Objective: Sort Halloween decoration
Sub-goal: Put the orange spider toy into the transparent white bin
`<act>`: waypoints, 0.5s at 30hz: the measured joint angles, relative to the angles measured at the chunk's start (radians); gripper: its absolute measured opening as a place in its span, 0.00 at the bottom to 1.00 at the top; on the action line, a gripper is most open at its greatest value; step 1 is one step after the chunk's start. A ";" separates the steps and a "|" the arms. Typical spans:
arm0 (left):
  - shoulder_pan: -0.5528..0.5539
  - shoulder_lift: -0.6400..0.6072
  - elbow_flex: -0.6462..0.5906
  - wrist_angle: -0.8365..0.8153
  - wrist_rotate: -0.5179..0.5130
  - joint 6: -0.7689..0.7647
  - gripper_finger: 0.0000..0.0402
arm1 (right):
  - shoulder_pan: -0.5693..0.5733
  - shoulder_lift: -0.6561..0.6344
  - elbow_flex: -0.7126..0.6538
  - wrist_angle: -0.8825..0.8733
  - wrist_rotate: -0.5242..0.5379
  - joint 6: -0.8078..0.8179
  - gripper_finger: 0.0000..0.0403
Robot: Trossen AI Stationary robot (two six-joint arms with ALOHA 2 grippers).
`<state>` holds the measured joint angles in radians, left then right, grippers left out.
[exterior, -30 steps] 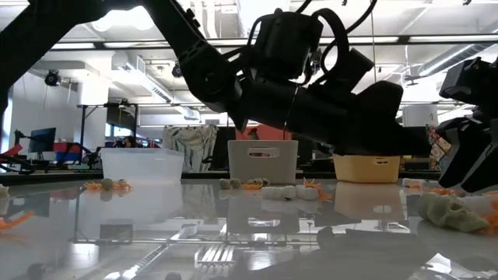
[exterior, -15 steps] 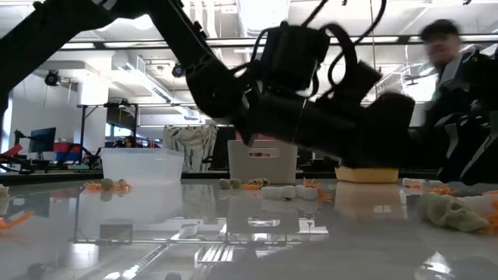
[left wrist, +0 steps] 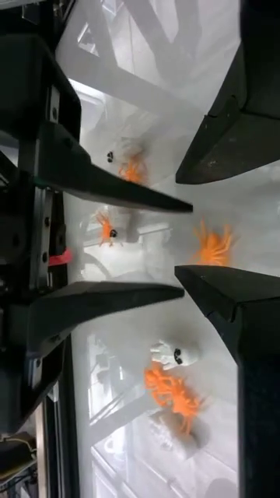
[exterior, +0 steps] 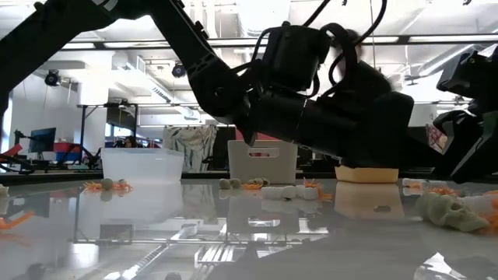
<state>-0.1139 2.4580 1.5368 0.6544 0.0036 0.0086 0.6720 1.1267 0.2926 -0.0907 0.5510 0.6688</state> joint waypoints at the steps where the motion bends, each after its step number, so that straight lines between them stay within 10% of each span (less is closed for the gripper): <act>1: 0.000 0.000 0.000 -0.001 0.000 0.000 0.41 | 0.000 0.000 -0.004 0.005 0.002 -0.001 0.50; 15: 0.000 0.000 0.000 -0.001 0.001 0.001 0.41 | 0.000 0.023 -0.091 0.204 0.028 -0.015 0.50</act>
<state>-0.1143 2.4580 1.5368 0.6537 0.0044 0.0093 0.6716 1.1501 0.2012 0.1131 0.5793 0.6543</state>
